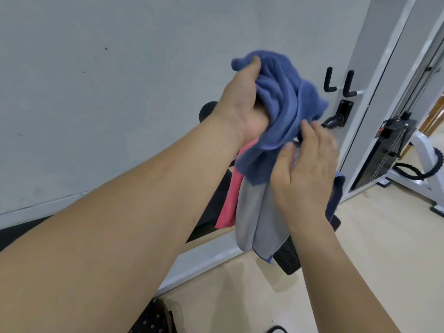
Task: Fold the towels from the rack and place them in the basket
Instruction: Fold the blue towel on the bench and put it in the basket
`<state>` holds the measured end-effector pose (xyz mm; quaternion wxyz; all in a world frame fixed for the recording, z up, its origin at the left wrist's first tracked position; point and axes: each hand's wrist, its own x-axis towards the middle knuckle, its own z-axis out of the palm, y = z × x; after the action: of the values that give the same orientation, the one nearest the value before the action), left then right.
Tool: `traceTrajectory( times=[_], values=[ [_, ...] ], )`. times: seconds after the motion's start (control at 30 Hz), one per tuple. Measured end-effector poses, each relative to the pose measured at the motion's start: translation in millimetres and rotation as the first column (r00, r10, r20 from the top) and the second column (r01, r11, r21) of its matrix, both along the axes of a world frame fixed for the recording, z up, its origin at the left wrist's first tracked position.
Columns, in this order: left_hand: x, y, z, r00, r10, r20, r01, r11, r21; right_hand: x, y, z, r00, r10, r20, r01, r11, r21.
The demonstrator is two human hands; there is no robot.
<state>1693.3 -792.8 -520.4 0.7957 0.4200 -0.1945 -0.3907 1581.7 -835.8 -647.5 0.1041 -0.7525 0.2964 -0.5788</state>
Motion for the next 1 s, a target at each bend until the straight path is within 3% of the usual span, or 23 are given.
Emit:
traceTrajectory(
  times=[0.07, 0.13, 0.2, 0.3, 0.33, 0.4, 0.47, 0.53, 0.6, 0.7, 0.77, 0.83, 0.87, 0.9, 1.0],
  values=[
    [0.0, 3.7, 19.0, 0.999, -0.033, -0.043, 0.028, 0.995, -0.1, 3.3, -3.7, -7.5, 0.986, 0.041, -0.164, -0.024, 0.995, 0.101],
    [3.0, 10.4, 28.6, 0.999, -0.019, -0.044, 0.012, 0.988, -0.154, 5.6, -8.1, -20.1, 0.886, -0.067, -0.458, 0.104, 0.993, 0.056],
    [12.6, 17.1, 29.2, 0.988, 0.15, 0.039, -0.146, 0.985, -0.091, 8.9, -9.3, -23.5, 0.801, -0.133, -0.583, 0.168, 0.986, 0.006],
    [31.8, 39.5, 22.3, 0.927, 0.368, 0.072, -0.37, 0.929, 0.019, 16.3, 3.3, -11.2, 0.868, -0.077, -0.491, 0.122, 0.991, 0.062],
    [36.8, 51.1, 19.9, 0.907, 0.404, 0.117, -0.412, 0.909, 0.054, 20.2, 9.7, -8.2, 0.907, -0.016, -0.42, 0.037, 0.998, 0.044],
    [45.8, 77.8, 19.6, 0.841, 0.453, 0.295, -0.502, 0.858, 0.113, 26.7, 31.9, -1.7, 0.924, 0.272, -0.269, -0.246, 0.961, 0.127],
    [51.6, 106.9, 26.7, 0.774, 0.473, 0.421, -0.557, 0.825, 0.098, 35.9, 55.4, 0.8, 0.791, 0.581, -0.19, -0.513, 0.8, 0.31],
    [53.6, 135.8, 35.7, 0.715, 0.421, 0.558, -0.555, 0.827, 0.087, 48.4, 74.9, -1.2, 0.674, 0.713, -0.194, -0.573, 0.67, 0.471],
    [52.9, 162.3, 36.4, 0.658, 0.205, 0.725, -0.483, 0.853, 0.197, 62.0, 92.0, -1.2, 0.658, 0.741, -0.136, -0.55, 0.596, 0.584],
    [55.9, 196.3, 19.0, 0.504, -0.119, 0.856, -0.475, 0.789, 0.389, 81.4, 119.9, 8.1, 0.728, 0.656, 0.198, -0.609, 0.486, 0.627],
    [62.0, 217.3, 7.2, 0.449, -0.207, 0.869, -0.501, 0.747, 0.437, 94.2, 137.5, 14.5, 0.592, 0.703, 0.394, -0.734, 0.268, 0.624],
    [69.7, 235.2, -3.1, 0.461, -0.291, 0.839, -0.482, 0.711, 0.512, 102.5, 156.1, 16.4, 0.35, 0.768, 0.536, -0.792, -0.063, 0.607],
    [74.1, 243.9, -7.8, 0.476, -0.315, 0.821, -0.469, 0.7, 0.539, 105.6, 164.2, 14.7, 0.245, 0.782, 0.573, -0.789, -0.182, 0.586],
    [77.6, 252.1, -12.1, 0.487, -0.329, 0.809, -0.458, 0.693, 0.557, 107.6, 169.6, 13.7, 0.175, 0.792, 0.585, -0.78, -0.251, 0.573],
    [82.5, 278.8, -21.1, 0.515, -0.384, 0.767, -0.41, 0.675, 0.613, 114.7, 172.4, 9.3, 0.095, 0.826, 0.556, -0.769, -0.294, 0.567]
  ],
)
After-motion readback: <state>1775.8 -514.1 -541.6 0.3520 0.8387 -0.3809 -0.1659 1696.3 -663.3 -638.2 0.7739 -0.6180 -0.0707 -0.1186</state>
